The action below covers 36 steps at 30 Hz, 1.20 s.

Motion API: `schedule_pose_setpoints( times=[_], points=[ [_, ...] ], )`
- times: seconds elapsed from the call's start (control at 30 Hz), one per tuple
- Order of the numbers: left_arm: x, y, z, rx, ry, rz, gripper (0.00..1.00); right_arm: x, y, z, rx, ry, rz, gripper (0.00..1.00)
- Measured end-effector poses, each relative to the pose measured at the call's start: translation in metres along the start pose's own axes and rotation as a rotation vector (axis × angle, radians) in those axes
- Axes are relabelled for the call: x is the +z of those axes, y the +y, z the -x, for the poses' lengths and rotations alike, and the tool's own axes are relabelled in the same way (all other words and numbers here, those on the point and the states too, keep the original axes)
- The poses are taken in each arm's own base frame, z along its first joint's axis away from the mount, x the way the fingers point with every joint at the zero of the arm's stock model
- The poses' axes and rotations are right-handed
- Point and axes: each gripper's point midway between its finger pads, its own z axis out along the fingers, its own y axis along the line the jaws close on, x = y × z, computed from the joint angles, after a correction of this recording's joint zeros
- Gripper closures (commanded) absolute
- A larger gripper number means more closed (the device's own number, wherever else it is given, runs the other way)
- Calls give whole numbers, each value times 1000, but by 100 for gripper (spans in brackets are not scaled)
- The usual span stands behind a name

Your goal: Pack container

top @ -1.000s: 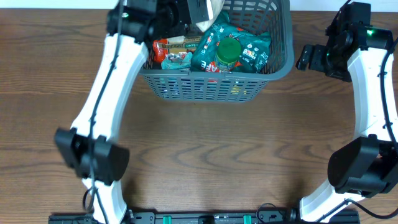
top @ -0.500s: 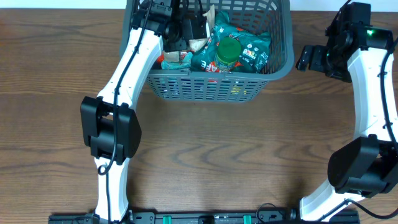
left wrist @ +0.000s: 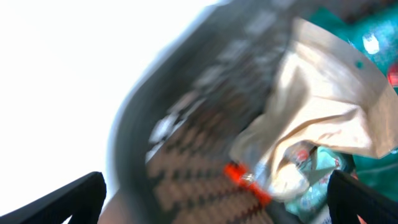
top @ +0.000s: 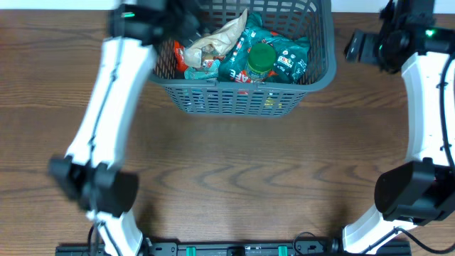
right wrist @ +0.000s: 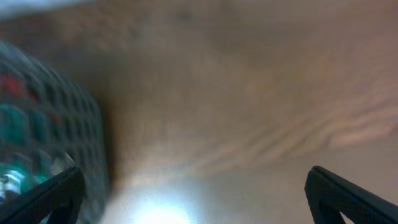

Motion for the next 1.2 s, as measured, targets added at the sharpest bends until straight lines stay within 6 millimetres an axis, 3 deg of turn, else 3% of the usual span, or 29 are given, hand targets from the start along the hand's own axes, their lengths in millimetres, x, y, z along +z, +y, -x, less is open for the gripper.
schedule_pose_setpoints(
  times=[0.17, 0.3, 0.4, 0.5, 0.63, 0.73, 0.87, 1.07, 1.2],
  points=[
    [-81, 45, -26, -253, 24, 109, 1, -36, 3, 40, -4, -136, 12, 1],
    [-127, 54, -55, -412, 79, 154, 1, -48, 5, 42, -6, -153, 17, 2],
    [-155, 61, -62, -484, 66, 202, 1, -61, 12, 41, -11, -167, 23, 2],
    [-177, 57, -67, -518, 48, 223, 1, -84, 20, 34, -24, -176, 30, 4],
    [-198, 35, -82, -547, 39, 222, 1, -128, 23, 22, -33, -229, 25, 5],
    [-199, 13, -99, -556, 13, 206, 1, -155, 23, 3, -33, -284, 22, 5],
    [-187, -25, -134, -571, 22, 166, 1, -162, 27, -38, -43, -342, 38, 4],
    [-180, -74, -183, -564, -35, 179, 2, -127, 37, -129, -111, -376, 94, 1],
    [-181, -87, -207, -557, -83, 245, 1, -102, 33, -178, -147, -366, 103, 1]
  ],
)
